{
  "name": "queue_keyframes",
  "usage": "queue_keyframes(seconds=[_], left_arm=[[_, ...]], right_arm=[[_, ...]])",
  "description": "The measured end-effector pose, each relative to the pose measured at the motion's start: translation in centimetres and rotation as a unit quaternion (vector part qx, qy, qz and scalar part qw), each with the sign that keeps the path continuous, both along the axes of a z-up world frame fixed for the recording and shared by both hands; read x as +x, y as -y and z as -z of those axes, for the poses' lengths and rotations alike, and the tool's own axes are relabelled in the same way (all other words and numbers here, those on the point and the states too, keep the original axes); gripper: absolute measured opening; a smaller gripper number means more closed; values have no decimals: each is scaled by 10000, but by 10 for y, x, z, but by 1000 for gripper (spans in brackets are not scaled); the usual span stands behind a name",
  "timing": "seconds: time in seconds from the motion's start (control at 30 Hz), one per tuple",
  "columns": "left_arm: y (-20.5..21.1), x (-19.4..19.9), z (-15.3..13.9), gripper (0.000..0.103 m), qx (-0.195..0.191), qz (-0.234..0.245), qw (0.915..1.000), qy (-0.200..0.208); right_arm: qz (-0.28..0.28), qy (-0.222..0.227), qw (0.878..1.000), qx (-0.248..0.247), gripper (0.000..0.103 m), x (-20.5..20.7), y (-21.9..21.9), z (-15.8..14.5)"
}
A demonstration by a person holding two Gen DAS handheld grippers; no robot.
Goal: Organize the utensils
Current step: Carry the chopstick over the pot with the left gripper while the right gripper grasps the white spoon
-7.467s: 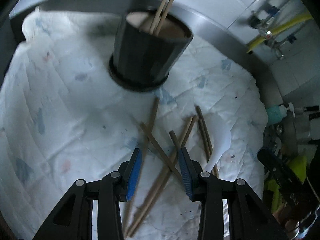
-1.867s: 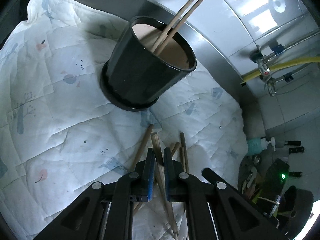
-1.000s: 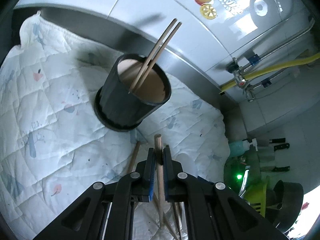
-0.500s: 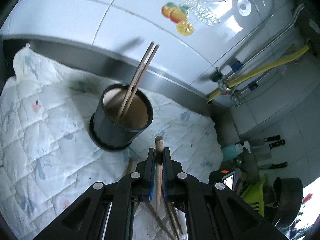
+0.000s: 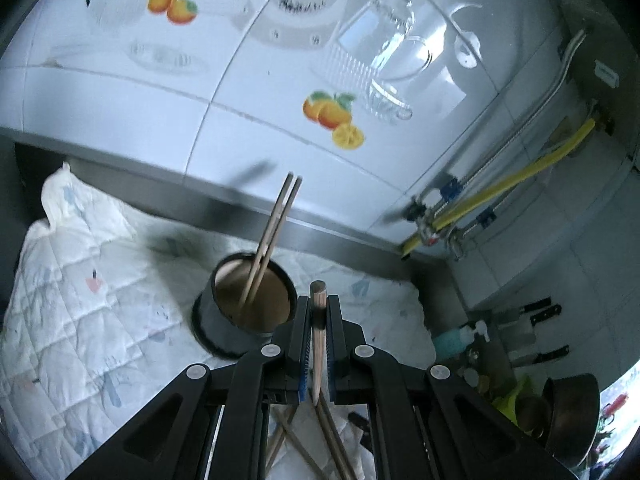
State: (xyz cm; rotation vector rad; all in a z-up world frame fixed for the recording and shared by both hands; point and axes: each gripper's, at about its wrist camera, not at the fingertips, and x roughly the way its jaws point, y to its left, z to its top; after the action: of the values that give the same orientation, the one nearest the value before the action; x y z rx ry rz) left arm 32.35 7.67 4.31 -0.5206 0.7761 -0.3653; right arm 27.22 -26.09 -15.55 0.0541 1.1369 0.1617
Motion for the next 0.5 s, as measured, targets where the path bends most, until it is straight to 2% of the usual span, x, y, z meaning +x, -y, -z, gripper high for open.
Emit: queue_keyframes(seconds=[0.2,0.5], left_arm=[[-12,-1,-29,6,56,-139,9993,328],[-35,15,-62,6,297,-544,9958,673]], right_arm=[[25,280,9994,186,26,-15,0,-15],[-4,1203,9912,559,21,-31,-1,-69]])
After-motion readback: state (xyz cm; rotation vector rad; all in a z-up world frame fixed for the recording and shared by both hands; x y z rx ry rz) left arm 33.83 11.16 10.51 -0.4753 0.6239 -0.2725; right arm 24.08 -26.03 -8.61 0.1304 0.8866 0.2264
